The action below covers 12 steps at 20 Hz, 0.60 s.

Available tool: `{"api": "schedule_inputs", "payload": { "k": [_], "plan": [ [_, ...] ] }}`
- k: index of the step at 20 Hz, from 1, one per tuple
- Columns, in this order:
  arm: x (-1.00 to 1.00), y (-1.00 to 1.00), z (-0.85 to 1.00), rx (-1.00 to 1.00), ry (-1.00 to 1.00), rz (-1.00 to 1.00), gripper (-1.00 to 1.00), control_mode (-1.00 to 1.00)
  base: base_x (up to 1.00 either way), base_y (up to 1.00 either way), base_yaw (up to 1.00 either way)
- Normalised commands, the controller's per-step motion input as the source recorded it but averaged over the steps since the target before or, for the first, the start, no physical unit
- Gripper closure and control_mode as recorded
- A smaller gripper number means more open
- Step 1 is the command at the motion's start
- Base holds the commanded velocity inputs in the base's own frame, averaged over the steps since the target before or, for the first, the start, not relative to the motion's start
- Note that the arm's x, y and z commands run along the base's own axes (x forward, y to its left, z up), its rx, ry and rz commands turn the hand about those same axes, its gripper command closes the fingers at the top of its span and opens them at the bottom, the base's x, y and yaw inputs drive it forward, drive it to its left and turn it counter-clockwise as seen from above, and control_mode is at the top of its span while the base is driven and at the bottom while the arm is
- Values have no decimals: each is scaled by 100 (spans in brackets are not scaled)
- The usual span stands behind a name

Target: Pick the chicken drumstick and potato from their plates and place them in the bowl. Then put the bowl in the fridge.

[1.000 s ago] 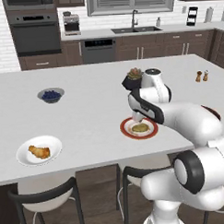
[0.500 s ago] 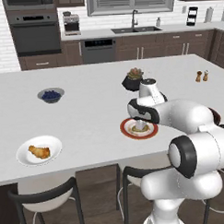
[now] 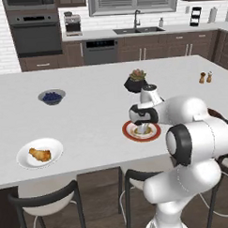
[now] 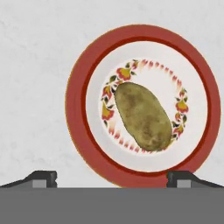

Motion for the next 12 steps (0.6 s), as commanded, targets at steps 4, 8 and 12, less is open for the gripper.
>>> {"api": "schedule_inputs", "payload": {
  "k": [4,8,12],
  "plan": [
    [39,0,-26,0,3,0,-100,-100,0,0,0],
    [24,0,-32,0,2,0,-100,-100,0,0,0],
    [36,-4,-28,0,2,0,-100,-100,0,0,0]
  ]
}}
